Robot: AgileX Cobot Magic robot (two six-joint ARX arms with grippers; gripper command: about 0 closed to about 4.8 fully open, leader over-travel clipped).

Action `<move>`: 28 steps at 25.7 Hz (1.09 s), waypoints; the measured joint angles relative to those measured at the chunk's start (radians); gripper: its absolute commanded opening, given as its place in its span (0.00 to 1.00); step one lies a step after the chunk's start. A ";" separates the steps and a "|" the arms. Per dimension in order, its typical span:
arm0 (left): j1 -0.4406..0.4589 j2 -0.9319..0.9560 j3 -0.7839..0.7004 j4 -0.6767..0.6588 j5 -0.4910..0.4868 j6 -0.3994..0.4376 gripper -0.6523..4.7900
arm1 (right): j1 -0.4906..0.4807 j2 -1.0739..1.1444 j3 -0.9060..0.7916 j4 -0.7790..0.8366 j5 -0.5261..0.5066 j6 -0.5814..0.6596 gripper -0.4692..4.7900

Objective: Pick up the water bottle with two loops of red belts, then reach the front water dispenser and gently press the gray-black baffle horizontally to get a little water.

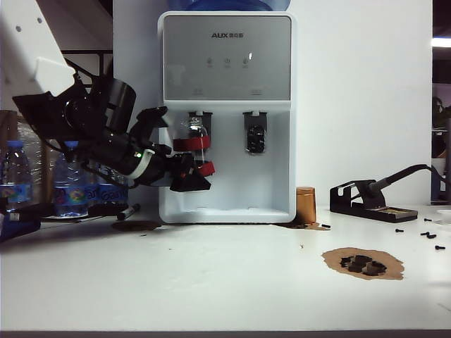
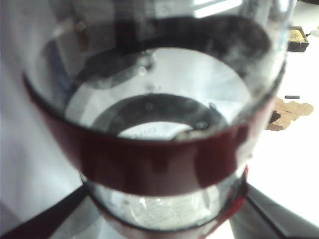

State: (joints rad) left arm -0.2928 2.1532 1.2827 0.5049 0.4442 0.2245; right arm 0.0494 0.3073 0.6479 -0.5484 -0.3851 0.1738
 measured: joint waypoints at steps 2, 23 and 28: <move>-0.001 0.000 0.000 0.001 -0.002 -0.004 0.11 | 0.000 0.000 -0.020 0.007 0.011 0.004 0.08; -0.057 0.001 0.015 -0.024 -0.127 -0.009 0.11 | 0.000 0.000 -0.304 0.266 0.026 0.063 0.08; -0.067 0.002 0.072 -0.079 -0.134 -0.021 0.11 | 0.000 0.000 -0.376 0.357 0.026 0.063 0.08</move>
State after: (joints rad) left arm -0.3599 2.1548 1.3552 0.4263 0.3103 0.2031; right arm 0.0494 0.3069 0.2718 -0.1913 -0.3588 0.2363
